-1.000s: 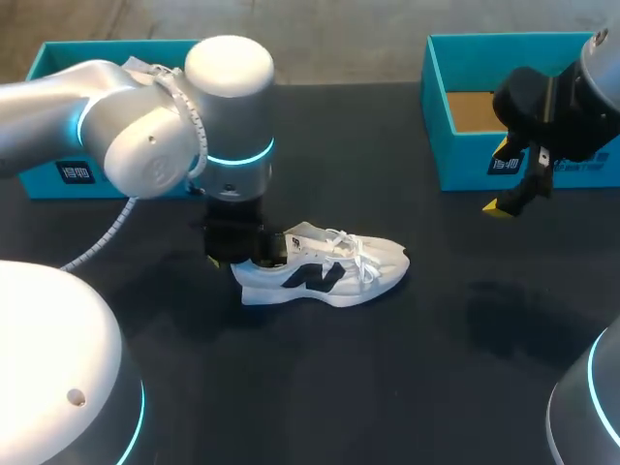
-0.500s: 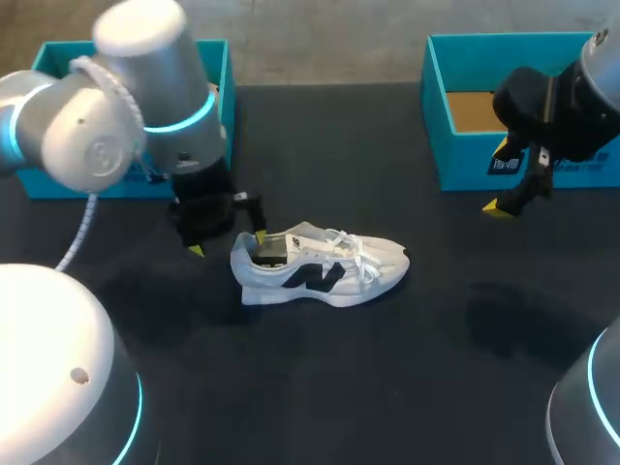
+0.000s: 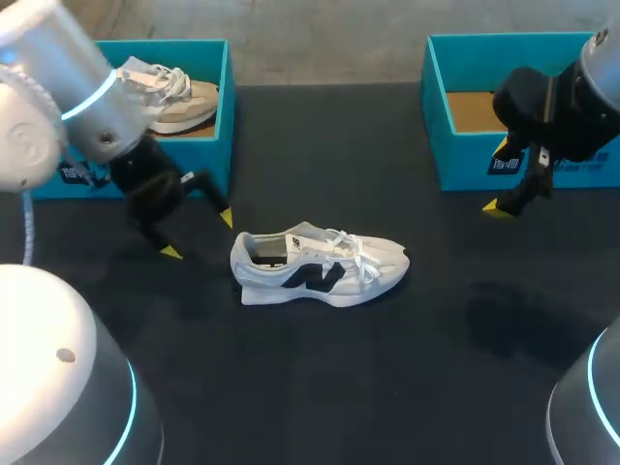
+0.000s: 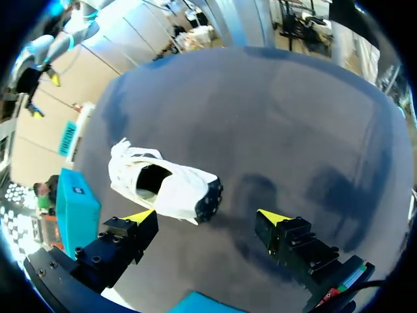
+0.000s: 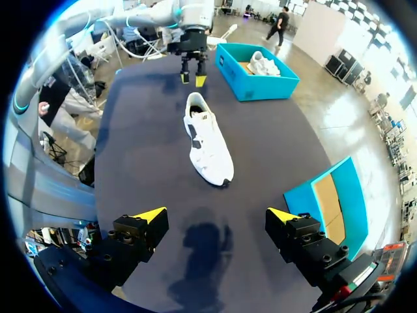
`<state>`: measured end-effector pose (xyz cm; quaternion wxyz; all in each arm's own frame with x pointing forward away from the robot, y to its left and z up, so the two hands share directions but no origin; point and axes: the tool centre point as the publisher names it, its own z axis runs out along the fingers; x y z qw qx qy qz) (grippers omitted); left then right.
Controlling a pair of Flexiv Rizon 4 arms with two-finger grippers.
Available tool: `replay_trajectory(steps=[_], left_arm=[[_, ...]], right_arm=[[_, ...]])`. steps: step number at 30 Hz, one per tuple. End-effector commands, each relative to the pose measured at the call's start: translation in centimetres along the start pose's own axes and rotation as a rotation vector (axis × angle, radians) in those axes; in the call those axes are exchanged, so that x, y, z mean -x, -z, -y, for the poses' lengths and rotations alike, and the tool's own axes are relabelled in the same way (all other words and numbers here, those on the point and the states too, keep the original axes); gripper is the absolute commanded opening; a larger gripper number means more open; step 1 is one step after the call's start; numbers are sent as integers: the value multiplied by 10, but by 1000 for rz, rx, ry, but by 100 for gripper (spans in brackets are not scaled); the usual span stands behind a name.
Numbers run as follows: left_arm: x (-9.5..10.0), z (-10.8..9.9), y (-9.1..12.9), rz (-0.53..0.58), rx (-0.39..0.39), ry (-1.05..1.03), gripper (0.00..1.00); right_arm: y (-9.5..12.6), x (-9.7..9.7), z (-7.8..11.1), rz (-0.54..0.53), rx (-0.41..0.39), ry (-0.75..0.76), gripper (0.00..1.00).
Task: Take the shoe out of the shoebox, open the shoe tongue, remove and reinsert the insole, then place the shoe into the shoebox
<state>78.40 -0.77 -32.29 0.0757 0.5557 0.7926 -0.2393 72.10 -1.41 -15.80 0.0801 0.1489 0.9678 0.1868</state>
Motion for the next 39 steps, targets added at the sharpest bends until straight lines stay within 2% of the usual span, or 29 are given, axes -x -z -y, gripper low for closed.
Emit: replay_trajectory(steps=[1,7,9,31,33,34,36,39], left_arm=[[-12,-9,0,275,-92,24,100],[-19,-7,5,418,-215,82,100],[-19,-4,7,409,-245,71,100],[-19,-4,7,409,-245,71,100],[-20,-7,6,424,-288,155,100],[-20,-9,5,415,-279,171,100],[-19,-11,6,447,-318,251,100],[-18,-11,9,479,-331,337,100]], right_arm=[[-2,1,-1,-1,-3,-1,100],[-2,1,-1,-1,-3,-1,100],[-2,1,-1,-1,-3,-1,100],[-2,1,-1,-1,-3,-1,100],[-2,1,-1,-1,-3,-1,100],[-2,1,-1,-1,-3,-1,100],[-2,1,-1,-1,-3,-1,100],[-2,1,-1,-1,-3,-1,100]])
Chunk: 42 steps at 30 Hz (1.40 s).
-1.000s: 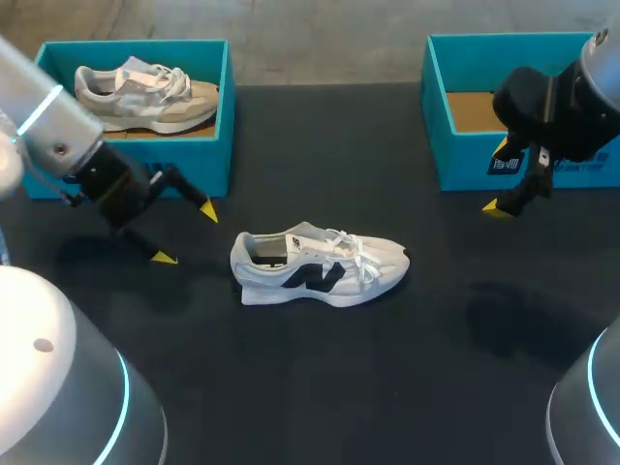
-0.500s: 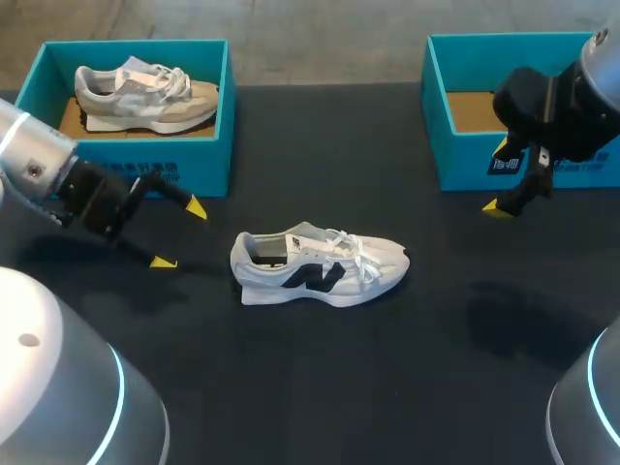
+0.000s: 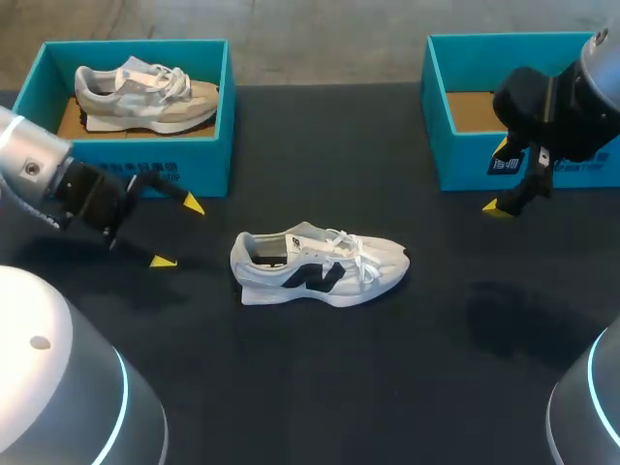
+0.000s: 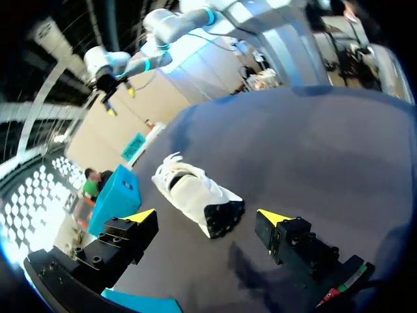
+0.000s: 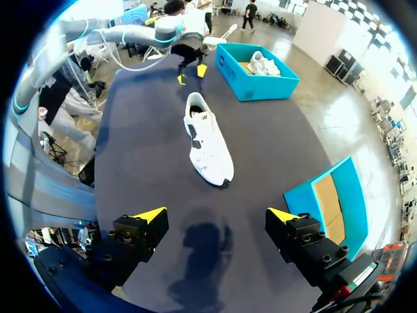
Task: Take the shoe out of the shoebox, open the shoe tongue, remove and reinsert the insole, then place the shoe into the shoebox
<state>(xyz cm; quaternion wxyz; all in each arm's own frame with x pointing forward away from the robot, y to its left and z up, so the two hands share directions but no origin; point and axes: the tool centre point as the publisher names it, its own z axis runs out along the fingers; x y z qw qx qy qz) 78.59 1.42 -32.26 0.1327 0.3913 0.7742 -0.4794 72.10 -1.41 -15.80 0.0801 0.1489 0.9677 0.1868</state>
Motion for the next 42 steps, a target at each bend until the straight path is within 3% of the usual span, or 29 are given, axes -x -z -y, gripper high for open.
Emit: replay_trajectory(steps=[1,10,22,31,42], left_arm=[[0,-4,0,42,-4,105,100],[-9,3,-1,159,-44,467,100],[-30,-5,-8,187,-52,758,100],[-42,-18,-19,210,-31,803,100],[-49,-37,-51,254,-56,857,100]], right_arm=[[-2,1,-1,-1,-3,-1,100],[-2,1,-1,-1,-3,-1,100],[-2,1,-1,-1,-3,-1,100],[-2,1,-1,-1,-3,-1,100],[-2,1,-1,-1,-3,-1,100]])
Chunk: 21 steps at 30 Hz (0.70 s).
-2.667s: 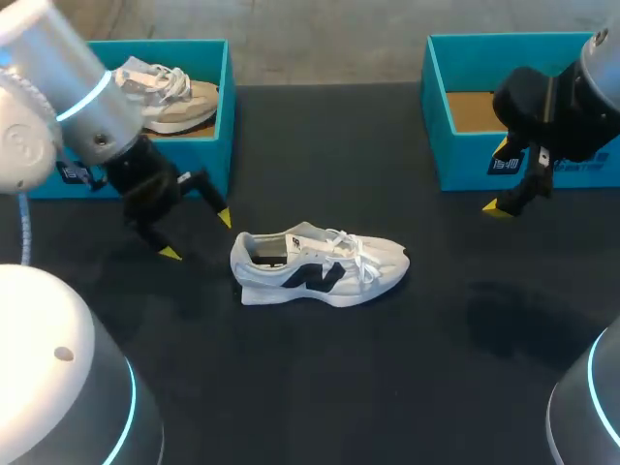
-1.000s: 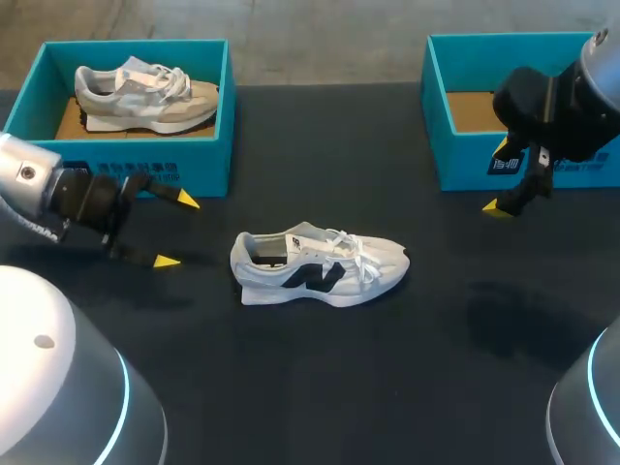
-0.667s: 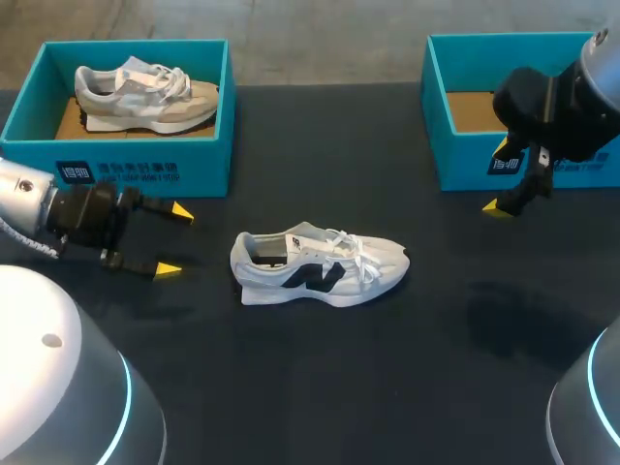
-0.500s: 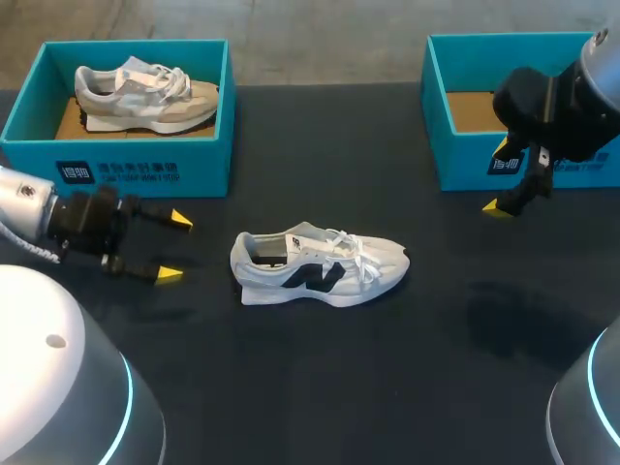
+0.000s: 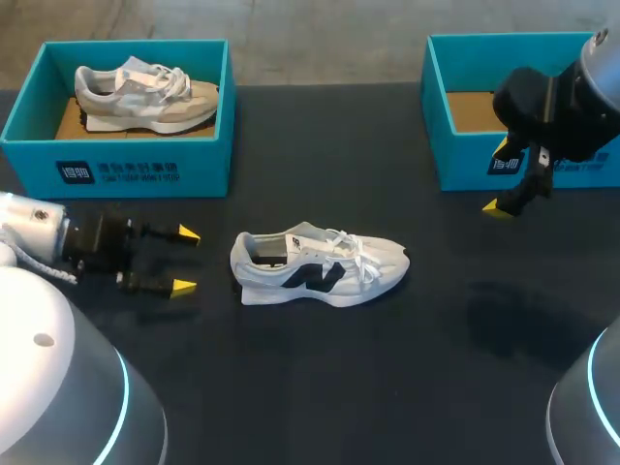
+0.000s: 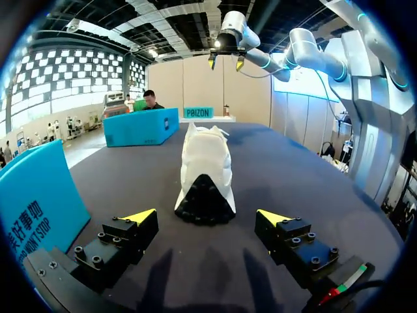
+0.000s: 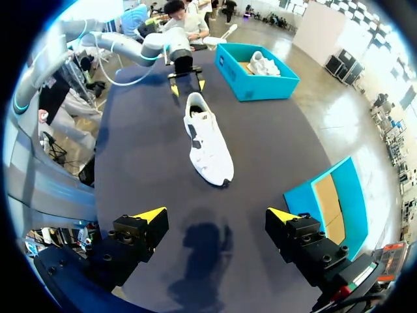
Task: Take the shoe out of the shoebox, open the shoe tongue, remove and reinsert the insole, then place the shoe into the shoebox
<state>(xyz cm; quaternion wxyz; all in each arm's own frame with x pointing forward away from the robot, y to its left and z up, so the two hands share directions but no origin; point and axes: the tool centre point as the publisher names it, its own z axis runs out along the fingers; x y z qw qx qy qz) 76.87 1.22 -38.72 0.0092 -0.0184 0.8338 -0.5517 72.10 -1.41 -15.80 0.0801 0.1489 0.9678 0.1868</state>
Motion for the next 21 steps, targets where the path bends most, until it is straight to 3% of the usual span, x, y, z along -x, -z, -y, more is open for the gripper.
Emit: replay_trajectory(steps=[1,21], left_arm=[[3,-9,-16,0,-12,16,100],[4,-3,-57,22,-58,36,100]], right_arm=[[-2,1,-1,-1,-3,-1,100],[-2,1,-1,-1,-3,-1,100]])
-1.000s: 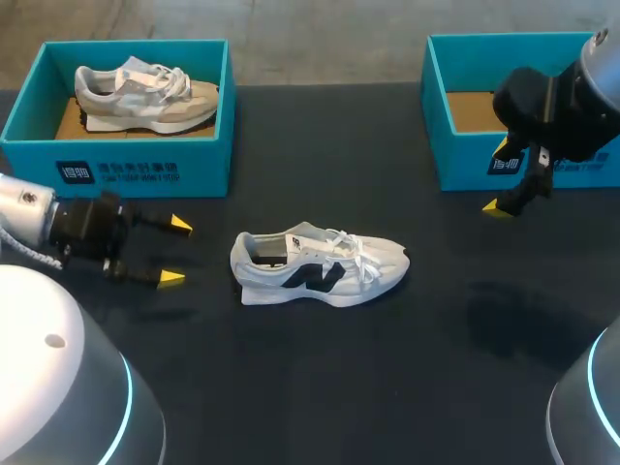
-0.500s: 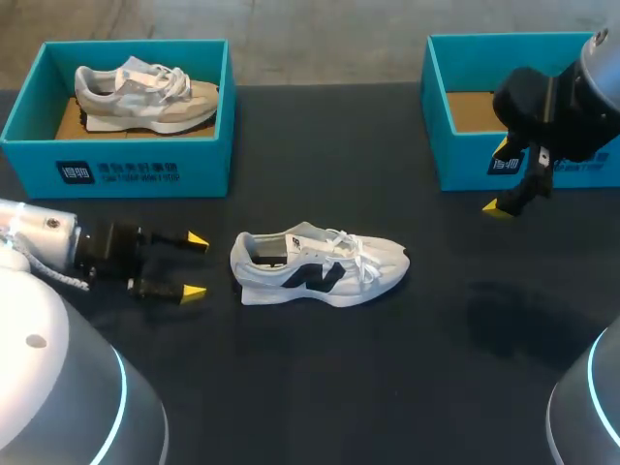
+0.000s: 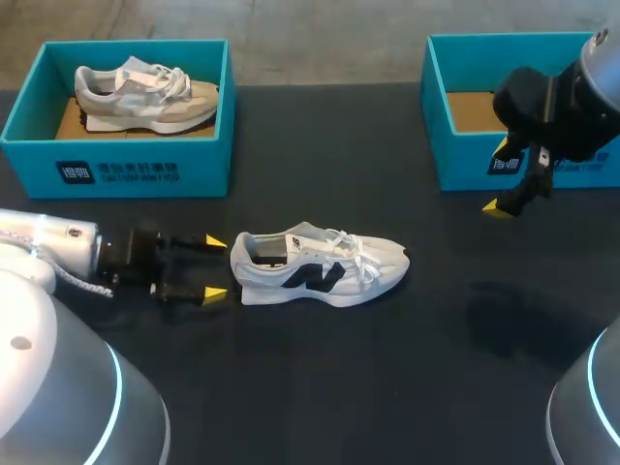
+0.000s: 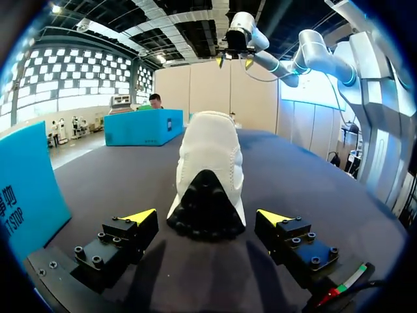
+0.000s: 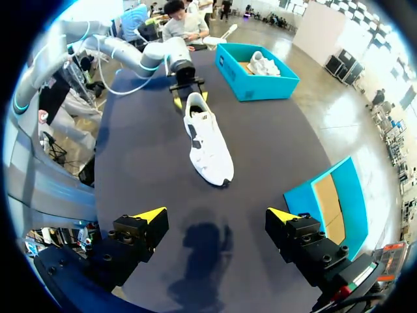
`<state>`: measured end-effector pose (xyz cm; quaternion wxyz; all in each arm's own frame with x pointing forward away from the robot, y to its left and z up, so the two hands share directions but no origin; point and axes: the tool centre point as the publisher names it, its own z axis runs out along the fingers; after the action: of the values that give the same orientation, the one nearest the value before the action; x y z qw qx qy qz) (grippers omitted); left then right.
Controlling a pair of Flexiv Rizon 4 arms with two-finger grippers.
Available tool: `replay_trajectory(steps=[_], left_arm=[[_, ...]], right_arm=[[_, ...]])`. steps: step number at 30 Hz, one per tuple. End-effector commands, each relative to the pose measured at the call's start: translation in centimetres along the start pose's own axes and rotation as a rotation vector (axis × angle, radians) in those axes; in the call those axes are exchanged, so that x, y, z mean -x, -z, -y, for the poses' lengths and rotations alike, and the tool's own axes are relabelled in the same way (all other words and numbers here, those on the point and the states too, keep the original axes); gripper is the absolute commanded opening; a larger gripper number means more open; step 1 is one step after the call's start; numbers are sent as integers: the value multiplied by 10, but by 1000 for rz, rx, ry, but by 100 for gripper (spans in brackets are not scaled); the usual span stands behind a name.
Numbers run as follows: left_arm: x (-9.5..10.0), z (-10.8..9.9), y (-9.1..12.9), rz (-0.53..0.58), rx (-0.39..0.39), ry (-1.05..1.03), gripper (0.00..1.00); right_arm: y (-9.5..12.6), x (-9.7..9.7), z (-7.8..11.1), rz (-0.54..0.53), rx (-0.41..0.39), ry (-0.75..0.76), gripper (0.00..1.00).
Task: Take the shoe out of the shoebox, open the shoe tongue, remove and reinsert the insole, then place the shoe into the shoebox
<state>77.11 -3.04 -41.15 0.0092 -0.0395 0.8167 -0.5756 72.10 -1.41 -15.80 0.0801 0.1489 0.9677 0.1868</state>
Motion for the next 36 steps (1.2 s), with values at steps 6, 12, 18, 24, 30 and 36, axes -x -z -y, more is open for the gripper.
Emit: replay_trajectory(steps=[6,12,18,24,30,36], left_arm=[[4,6,-19,-12,-6,-4,100],[6,9,-32,-32,-6,-9,100],[7,12,-44,-51,-13,-15,100],[9,12,-52,-62,-16,-15,100],[10,12,-57,-76,-16,-18,100],[8,12,-60,-95,-8,-33,60]], right_arm=[[-2,1,-1,-1,-3,-1,100],[-2,1,-1,-1,-3,-1,100],[-2,1,-1,-1,-3,-1,100],[-2,1,-1,-1,-3,-1,100],[-2,1,-1,-1,-3,-1,100],[-2,1,-1,-1,-3,-1,100]])
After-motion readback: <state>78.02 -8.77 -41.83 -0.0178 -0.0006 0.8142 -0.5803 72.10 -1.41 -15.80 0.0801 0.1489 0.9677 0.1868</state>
